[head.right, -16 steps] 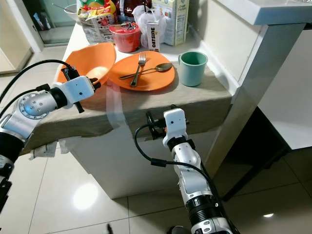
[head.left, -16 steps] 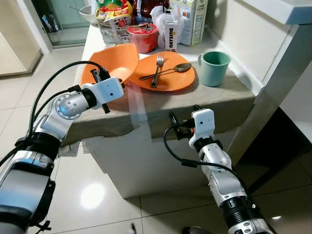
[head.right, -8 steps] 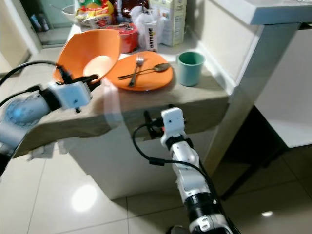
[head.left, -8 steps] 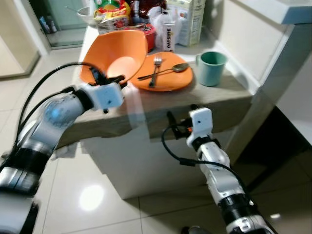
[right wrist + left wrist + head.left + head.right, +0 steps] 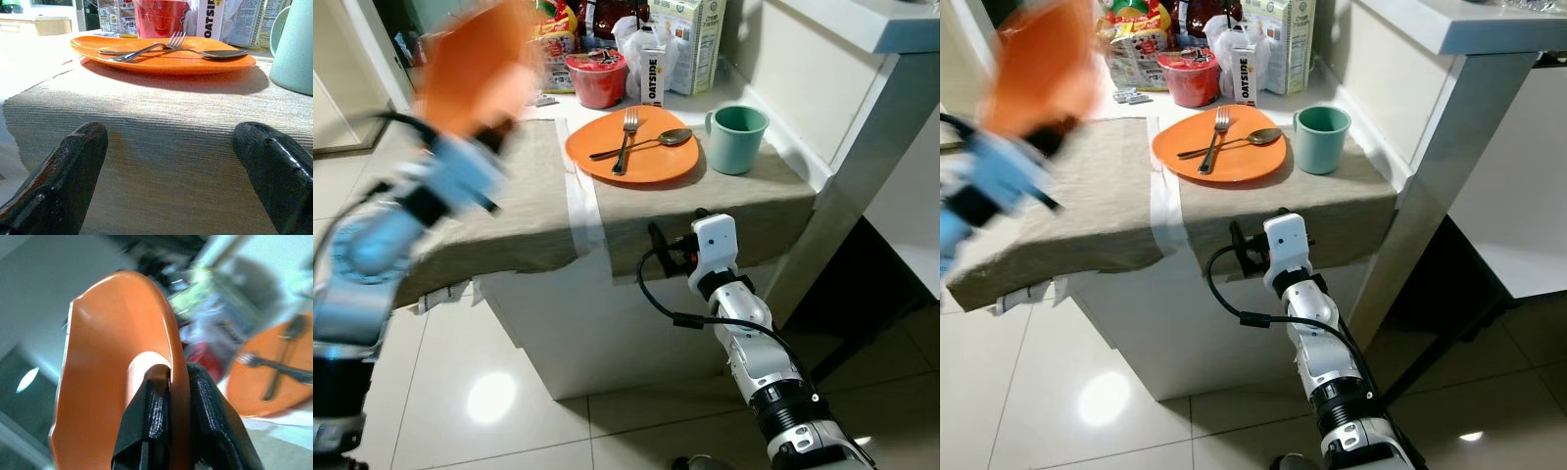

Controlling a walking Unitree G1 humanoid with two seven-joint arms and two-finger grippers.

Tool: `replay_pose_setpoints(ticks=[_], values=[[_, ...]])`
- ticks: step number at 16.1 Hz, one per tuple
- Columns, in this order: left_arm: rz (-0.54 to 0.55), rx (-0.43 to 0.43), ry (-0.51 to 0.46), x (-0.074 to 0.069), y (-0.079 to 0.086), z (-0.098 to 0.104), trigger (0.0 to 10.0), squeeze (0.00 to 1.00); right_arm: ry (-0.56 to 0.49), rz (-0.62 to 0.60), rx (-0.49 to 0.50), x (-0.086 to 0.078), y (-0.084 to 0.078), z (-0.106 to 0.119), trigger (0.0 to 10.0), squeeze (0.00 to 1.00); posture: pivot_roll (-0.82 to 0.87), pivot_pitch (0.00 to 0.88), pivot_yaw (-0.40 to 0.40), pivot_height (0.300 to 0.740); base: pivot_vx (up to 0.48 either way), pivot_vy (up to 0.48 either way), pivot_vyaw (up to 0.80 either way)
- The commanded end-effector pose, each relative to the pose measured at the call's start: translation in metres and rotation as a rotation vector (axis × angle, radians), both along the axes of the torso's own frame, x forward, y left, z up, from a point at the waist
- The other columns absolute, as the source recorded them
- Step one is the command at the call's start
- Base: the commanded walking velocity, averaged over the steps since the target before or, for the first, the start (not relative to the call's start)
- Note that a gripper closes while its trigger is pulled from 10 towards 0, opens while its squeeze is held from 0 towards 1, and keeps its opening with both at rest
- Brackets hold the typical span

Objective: Setting the table

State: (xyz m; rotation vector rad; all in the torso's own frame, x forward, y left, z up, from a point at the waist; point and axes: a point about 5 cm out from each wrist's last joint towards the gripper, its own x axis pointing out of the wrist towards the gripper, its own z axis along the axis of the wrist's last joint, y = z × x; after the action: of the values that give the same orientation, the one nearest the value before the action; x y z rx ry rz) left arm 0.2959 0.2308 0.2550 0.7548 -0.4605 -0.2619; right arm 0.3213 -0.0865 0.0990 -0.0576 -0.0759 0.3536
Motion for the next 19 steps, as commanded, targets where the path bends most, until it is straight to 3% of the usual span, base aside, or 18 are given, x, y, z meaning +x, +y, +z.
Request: replay_pose_setpoints(ticks=[1, 2, 3, 6, 9, 10, 13, 15, 17, 19], values=[[0.048, -0.1, -0.047, -0.005, 0.01, 0.012, 0.0, 0.0, 0.007, 0.01, 0.006, 0.003, 0.003, 0.002, 10.0, 0.0, 0.02, 0.0, 0.03, 0.74, 0.0, 0.0, 0.0], [0.072, -0.158, -0.049, -0.007, 0.014, 0.012, 0.0, 0.0, 0.005, 0.011, 0.007, 0.004, 0.004, 0.002, 10.0, 0.0, 0.02, 0.0, 0.029, 0.74, 0.0, 0.0, 0.0], [0.192, -0.353, -0.057, -0.016, 0.038, 0.011, 0.0, 0.0, 0.001, 0.012, 0.01, 0.005, 0.004, 0.003, 10.0, 0.0, 0.03, 0.0, 0.029, 0.74, 0.0, 0.0, 0.0], [0.338, -0.527, -0.081, -0.033, 0.068, 0.013, 0.0, 0.0, -0.003, 0.015, 0.012, 0.005, 0.005, 0.003, 10.0, 0.0, 0.04, 0.0, 0.023, 0.74, 0.0, 0.0, 0.0], [0.453, -0.593, -0.049, -0.046, 0.085, 0.008, 0.0, 0.0, -0.005, 0.026, 0.013, 0.006, 0.007, 0.003, 10.0, 0.0, 0.05, 0.0, 0.019, 0.74, 0.0, 0.0, 0.0], [0.472, -0.628, -0.026, -0.048, 0.088, 0.004, 0.0, 0.0, -0.005, 0.027, 0.014, 0.006, 0.007, 0.003, 10.0, 0.0, 0.05, 0.0, 0.019, 0.74, 0.0, 0.0, 0.0], [0.504, -0.795, 0.154, -0.056, 0.078, -0.036, 0.0, 0.0, -0.009, 0.031, 0.061, 0.008, 0.006, 0.008, 10.0, 0.0, 0.05, 0.0, 0.02, 0.74, 0.0, 0.0, 0.0], [0.551, -0.877, 0.222, -0.064, 0.078, -0.058, 0.0, 0.0, -0.026, 0.018, 0.088, 0.011, 0.001, 0.016, 10.0, 0.0, 0.04, 0.0, 0.019, 0.74, 0.0, 0.0, 0.0], [0.607, -0.9, 0.274, -0.073, 0.078, -0.077, 0.0, 0.0, -0.036, 0.011, 0.089, 0.011, -0.003, 0.019, 10.0, 0.0, 0.03, 0.0, 0.015, 0.74, 0.0, 0.0, 0.0], [0.619, -0.911, 0.288, -0.075, 0.075, -0.081, 0.0, 0.0, -0.032, 0.01, 0.096, 0.011, -0.005, 0.018, 10.0, 0.0, 0.03, 0.0, 0.012, 0.74, 0.0, 0.0, 0.0]])
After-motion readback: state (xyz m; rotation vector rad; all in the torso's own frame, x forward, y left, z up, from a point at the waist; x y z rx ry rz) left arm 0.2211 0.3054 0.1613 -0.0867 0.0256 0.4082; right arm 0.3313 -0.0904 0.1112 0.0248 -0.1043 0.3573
